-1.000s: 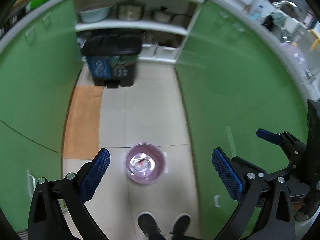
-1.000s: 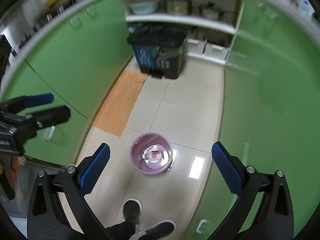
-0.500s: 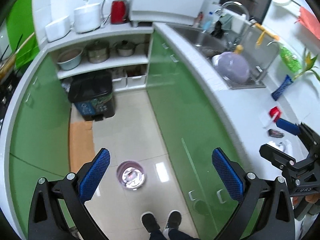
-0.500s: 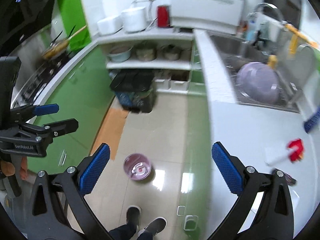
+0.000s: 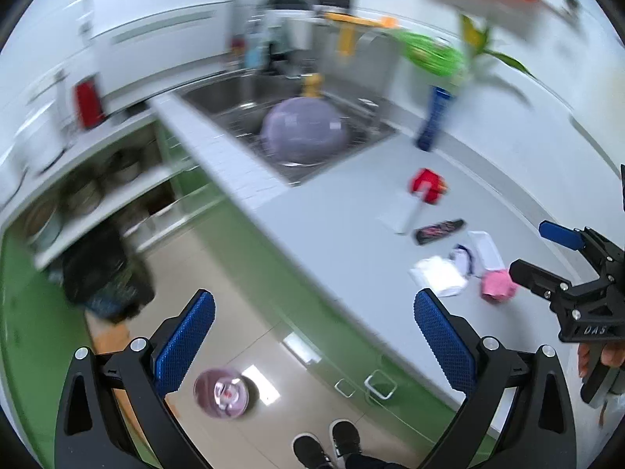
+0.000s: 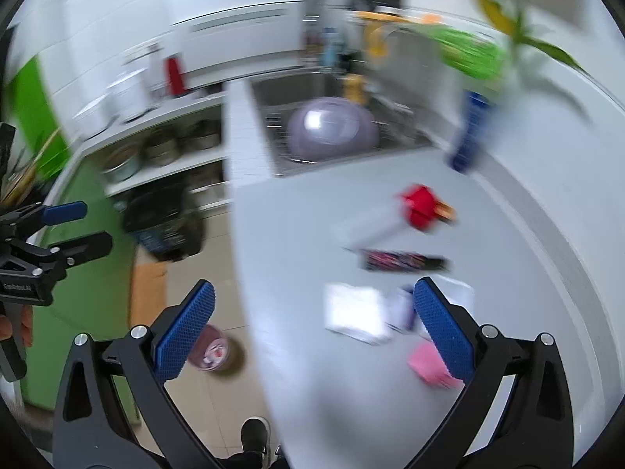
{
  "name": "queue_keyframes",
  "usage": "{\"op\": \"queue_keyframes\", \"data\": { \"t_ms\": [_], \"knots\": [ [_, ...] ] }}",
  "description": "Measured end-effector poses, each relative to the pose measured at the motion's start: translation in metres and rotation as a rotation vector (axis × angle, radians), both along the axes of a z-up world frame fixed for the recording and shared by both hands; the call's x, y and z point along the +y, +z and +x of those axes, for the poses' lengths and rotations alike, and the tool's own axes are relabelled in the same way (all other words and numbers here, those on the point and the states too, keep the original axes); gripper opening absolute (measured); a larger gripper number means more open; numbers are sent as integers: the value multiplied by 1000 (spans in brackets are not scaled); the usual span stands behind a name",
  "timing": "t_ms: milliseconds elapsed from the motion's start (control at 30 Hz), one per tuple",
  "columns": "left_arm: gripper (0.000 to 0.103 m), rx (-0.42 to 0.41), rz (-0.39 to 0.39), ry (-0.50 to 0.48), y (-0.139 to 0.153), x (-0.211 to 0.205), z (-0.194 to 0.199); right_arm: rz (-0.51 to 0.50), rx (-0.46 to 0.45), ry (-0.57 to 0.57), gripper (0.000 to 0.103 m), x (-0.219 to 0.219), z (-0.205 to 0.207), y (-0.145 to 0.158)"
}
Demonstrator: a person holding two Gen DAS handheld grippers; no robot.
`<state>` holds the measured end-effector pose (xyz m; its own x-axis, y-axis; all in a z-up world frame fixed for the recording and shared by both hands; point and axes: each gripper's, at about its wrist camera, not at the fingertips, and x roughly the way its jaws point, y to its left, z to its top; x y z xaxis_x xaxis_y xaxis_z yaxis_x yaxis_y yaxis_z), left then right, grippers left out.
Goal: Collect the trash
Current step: 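Move both tools back over the counter, then grasp the white paper towel with the left tool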
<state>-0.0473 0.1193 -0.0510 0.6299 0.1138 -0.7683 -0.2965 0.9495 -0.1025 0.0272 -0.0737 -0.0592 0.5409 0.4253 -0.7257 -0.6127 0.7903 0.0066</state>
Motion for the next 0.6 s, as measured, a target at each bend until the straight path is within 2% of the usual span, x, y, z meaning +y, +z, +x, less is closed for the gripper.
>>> {"op": "queue_keyframes", "data": {
  "t_ms": [100,267,600],
  "knots": [
    [98,1,6,-100,-1,-26,25,-3,6,-107,100,-41,9,-3],
    [98,8,12,-203,-3,-56,47,-12,9,-224,100,-88,16,-6],
    [98,87,9,-323,-40,-103,100,-10,42,-285,100,-130,26,-20]
  ]
}}
